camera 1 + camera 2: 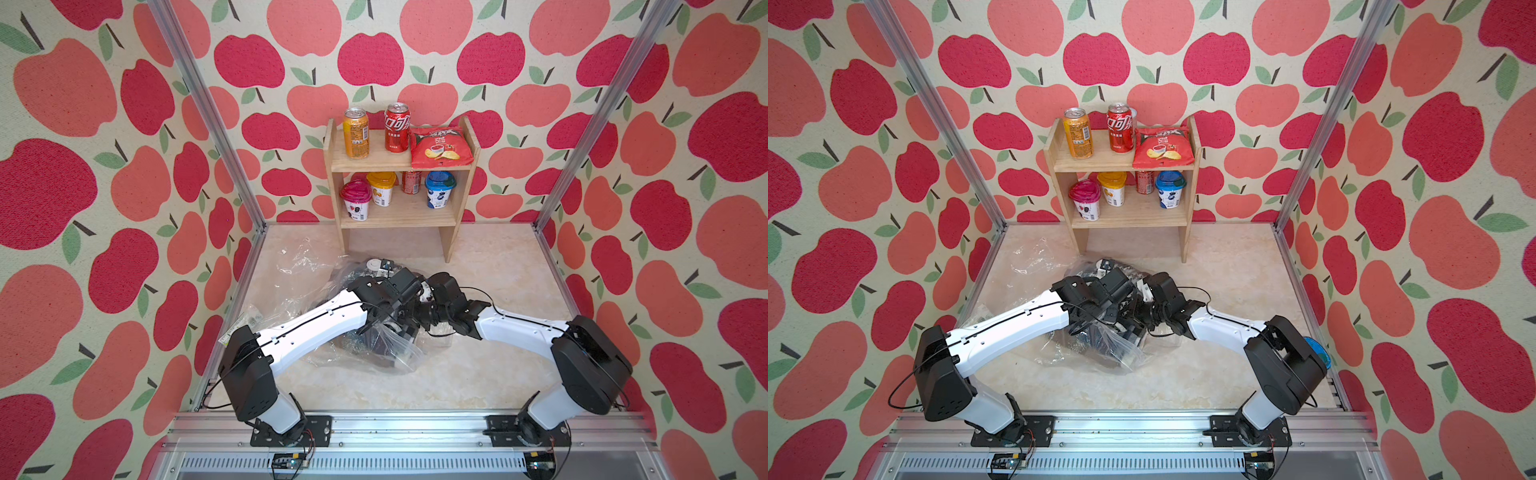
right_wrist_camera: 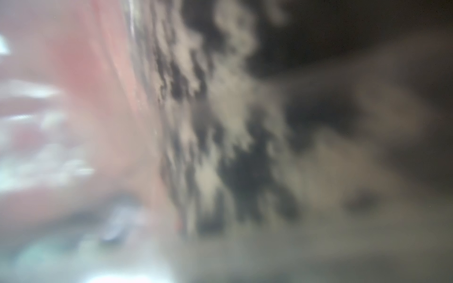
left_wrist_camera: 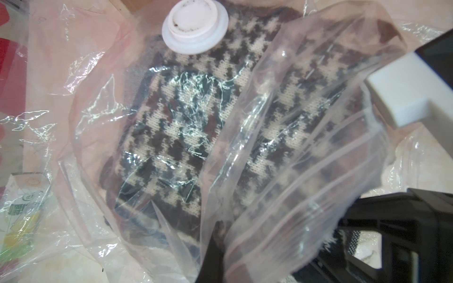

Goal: Take the scarf out of the vacuum bag
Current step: Take out the scarf from the vacuum bag.

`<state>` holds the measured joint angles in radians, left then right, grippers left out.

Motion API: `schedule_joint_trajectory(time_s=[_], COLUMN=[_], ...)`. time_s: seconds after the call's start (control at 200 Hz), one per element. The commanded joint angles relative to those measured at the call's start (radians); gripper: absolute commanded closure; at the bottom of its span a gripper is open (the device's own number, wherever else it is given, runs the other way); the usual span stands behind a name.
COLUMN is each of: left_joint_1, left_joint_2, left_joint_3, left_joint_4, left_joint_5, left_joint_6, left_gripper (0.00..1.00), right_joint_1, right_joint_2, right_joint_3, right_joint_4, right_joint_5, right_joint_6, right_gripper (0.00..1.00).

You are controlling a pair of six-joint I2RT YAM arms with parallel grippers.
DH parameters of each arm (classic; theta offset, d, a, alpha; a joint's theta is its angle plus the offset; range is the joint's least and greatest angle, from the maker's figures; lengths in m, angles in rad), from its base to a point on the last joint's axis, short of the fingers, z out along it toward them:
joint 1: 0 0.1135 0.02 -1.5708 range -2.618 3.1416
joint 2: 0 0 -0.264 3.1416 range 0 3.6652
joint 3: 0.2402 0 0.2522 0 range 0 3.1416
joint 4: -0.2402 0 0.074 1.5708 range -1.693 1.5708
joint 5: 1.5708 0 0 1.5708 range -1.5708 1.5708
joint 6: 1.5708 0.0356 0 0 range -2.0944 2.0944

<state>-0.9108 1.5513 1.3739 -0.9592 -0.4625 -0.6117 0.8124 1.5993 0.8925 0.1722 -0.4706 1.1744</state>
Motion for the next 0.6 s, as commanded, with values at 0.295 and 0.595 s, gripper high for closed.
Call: schedule_joint_trajectory(time_s=[0.295, 0.595], left_joint_1=[0.184, 0.217], left_joint_2=[-0.050, 0.018], left_joint_3=[-0.017, 0.033], left_joint_4=[-0.007, -0.014], left_joint_5=[0.037, 0.095], left_joint_6=[0.105, 0.109], left_gripper=[1.00, 1.00], right_joint_1=[0.012, 0.036], right_joint_2=[0.244, 0.088], right_joint_3=[0.344, 0.338], right_joint_4=[0.042, -0.172], right_joint_5=[-0.060, 0.063], right_joint_6=[-0.045, -0.149], right_gripper=[1.00, 1.00])
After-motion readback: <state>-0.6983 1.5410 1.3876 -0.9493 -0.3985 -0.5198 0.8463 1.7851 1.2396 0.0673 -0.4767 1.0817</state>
